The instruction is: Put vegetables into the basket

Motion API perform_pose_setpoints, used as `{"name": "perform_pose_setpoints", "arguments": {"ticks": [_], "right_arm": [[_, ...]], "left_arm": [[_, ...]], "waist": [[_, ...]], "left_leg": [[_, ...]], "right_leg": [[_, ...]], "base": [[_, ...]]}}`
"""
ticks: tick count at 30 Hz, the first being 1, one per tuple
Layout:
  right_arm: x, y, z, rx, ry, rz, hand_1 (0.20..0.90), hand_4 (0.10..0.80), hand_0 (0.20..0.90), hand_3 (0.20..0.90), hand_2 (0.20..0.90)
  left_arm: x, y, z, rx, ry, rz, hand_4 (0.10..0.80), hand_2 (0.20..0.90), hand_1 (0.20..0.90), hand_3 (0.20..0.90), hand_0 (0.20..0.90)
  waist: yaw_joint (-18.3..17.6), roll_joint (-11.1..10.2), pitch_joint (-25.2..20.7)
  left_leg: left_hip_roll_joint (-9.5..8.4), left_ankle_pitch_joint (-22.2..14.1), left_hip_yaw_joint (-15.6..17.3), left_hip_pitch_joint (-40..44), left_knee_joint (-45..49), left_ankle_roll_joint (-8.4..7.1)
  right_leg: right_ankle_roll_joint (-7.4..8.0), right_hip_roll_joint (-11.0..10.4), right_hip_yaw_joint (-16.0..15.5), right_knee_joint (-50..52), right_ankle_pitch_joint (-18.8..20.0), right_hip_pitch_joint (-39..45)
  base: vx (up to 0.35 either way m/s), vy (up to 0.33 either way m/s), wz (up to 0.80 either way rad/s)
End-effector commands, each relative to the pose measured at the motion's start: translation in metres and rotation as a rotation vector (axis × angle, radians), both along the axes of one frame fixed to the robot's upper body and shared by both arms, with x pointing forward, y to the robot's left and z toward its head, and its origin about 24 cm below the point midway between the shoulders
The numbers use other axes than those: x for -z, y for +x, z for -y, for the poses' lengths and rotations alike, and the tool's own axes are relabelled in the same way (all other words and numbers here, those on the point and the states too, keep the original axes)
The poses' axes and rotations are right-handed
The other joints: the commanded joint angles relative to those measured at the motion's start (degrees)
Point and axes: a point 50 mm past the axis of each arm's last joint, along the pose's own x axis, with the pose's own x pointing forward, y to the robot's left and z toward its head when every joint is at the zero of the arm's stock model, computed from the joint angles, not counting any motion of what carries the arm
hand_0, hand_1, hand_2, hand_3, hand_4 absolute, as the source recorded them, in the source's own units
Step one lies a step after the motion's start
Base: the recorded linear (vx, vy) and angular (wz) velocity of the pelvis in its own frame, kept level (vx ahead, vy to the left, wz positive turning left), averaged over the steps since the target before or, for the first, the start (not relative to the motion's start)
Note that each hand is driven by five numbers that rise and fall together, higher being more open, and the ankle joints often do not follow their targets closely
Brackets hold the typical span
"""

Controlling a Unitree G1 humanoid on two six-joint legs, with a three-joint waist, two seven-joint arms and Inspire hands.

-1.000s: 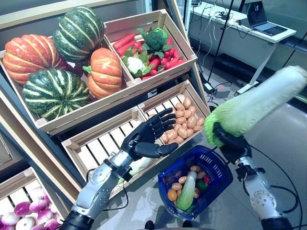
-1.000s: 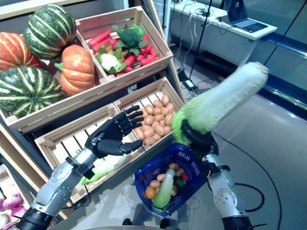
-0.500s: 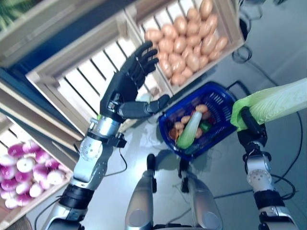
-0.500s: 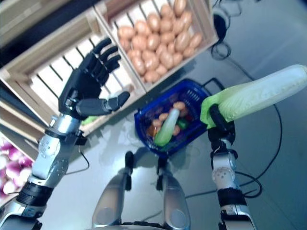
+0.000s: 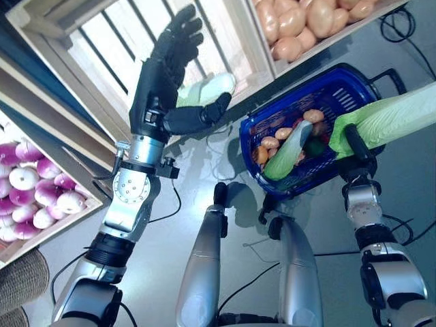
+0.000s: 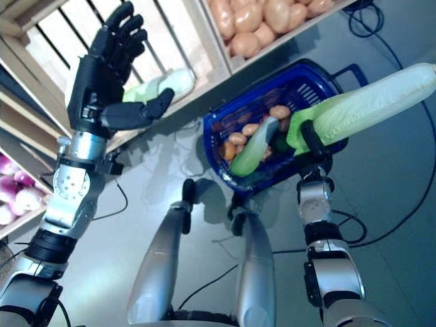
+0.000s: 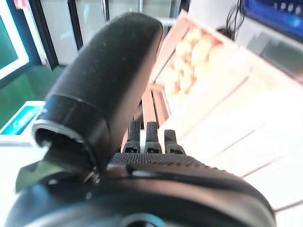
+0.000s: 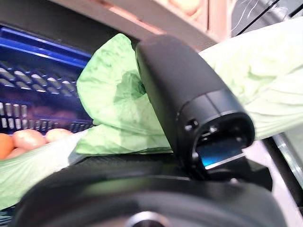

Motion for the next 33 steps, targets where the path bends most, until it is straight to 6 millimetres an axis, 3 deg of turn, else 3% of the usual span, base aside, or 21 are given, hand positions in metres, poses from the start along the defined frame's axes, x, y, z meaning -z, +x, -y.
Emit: {"name": "perform_pose_setpoints", "arguments": {"ticks": [1, 7, 11, 14, 19, 26, 28, 29, 33], "right_arm": [[-0.060, 0.006, 0.026, 0.042, -0.129, 0.146, 0.300, 0.400, 0.300, 0.300, 0.300], [-0.074, 0.020, 0.002, -0.071, -0.200, 0.135, 0.300, 0.400, 0.300, 0.300, 0.300], [-0.073, 0.023, -0.008, -0.105, -0.167, 0.124, 0.300, 0.400, 0.300, 0.300, 0.300], [-0.072, 0.027, -0.027, -0.168, -0.169, 0.111, 0.300, 0.400, 0.300, 0.300, 0.300], [-0.065, 0.031, -0.038, -0.160, -0.190, -0.029, 0.300, 0.400, 0.300, 0.300, 0.300], [-0.050, 0.034, -0.039, -0.149, 0.001, -0.166, 0.300, 0.400, 0.300, 0.300, 0.300], [-0.044, 0.033, -0.040, -0.149, 0.035, -0.203, 0.667, 0.645, 0.667, 0.667, 0.667], [-0.042, 0.033, -0.040, -0.157, 0.045, -0.210, 0.900, 0.800, 0.900, 0.900, 0.900], [-0.032, 0.031, -0.043, -0.188, 0.051, -0.253, 0.900, 0.800, 0.900, 0.900, 0.900]], "left_arm": [[-0.056, -0.032, 0.014, 0.083, -0.063, 0.369, 0.800, 0.900, 0.900, 0.900, 0.900], [-0.058, -0.026, 0.022, 0.065, -0.044, 0.362, 0.800, 0.900, 0.900, 0.900, 0.900], [-0.057, -0.023, 0.021, 0.074, -0.064, 0.331, 0.800, 0.900, 0.900, 0.900, 0.900], [-0.054, -0.022, 0.022, 0.072, -0.084, 0.314, 0.800, 0.900, 0.900, 0.900, 0.900], [-0.050, -0.021, 0.023, 0.072, -0.090, 0.301, 0.800, 0.900, 0.900, 0.900, 0.900], [-0.048, -0.019, 0.025, 0.055, -0.099, 0.277, 0.800, 0.900, 0.900, 0.900, 0.900], [-0.048, -0.019, 0.026, 0.052, -0.102, 0.277, 0.800, 0.900, 0.900, 0.900, 0.900], [-0.048, -0.019, 0.026, 0.052, -0.100, 0.279, 0.800, 0.900, 0.900, 0.900, 0.900], [-0.048, -0.021, 0.026, 0.037, -0.080, 0.298, 0.800, 0.900, 0.900, 0.900, 0.900]], "waist": [[-0.19, 2.86, -1.05], [0.06, 2.94, -0.67], [0.15, 3.00, -0.61], [0.24, 3.27, -0.19], [0.29, 3.71, -0.17], [0.58, 4.50, -0.16], [0.56, 4.75, -0.16], [0.57, 4.79, -0.16], [0.70, 4.65, -0.16]], "left_leg": [[-1.93, -1.19, 0.75, -2.91, 1.03, 0.15], [-2.65, -3.80, 1.01, -7.91, 7.69, 0.39], [-2.75, -5.12, 1.26, -9.22, 10.59, 0.92], [-2.98, -6.23, 1.42, -10.07, 13.16, 1.07], [-3.30, -6.87, 1.53, -11.01, 14.89, 0.92], [-3.27, -7.72, 1.90, -11.51, 16.96, 1.05], [-3.09, -7.56, 2.13, -11.52, 16.58, 1.05], [-3.04, -7.40, 2.22, -11.33, 16.08, 1.08], [-3.02, -6.96, 2.37, -9.33, 13.53, 1.00]], "right_leg": [[1.32, 0.18, 3.71, 1.37, 1.64, 0.19], [0.98, -0.14, 3.75, 8.70, -0.34, -4.69], [0.90, -0.35, 3.77, 11.86, -1.13, -6.28], [0.94, -0.46, 3.93, 13.98, -1.45, -7.25], [0.95, -0.19, 4.43, 15.82, -1.86, -8.43], [0.98, -0.14, 4.62, 17.55, -2.12, -9.14], [1.02, 0.01, 4.67, 17.28, -1.88, -9.22], [1.06, 0.15, 4.65, 16.80, -1.74, -9.07], [1.14, 0.78, 4.31, 14.17, -1.18, -7.27]], "base": [[0.082, 0.016, 0.00], [0.056, 0.020, 0.07], [0.064, 0.030, -0.02], [0.065, 0.028, -0.01], [0.043, 0.046, -0.02], [0.024, 0.024, 0.00], [0.000, 0.000, 0.00], [0.000, 0.000, 0.00], [0.000, 0.000, 0.00]]}}
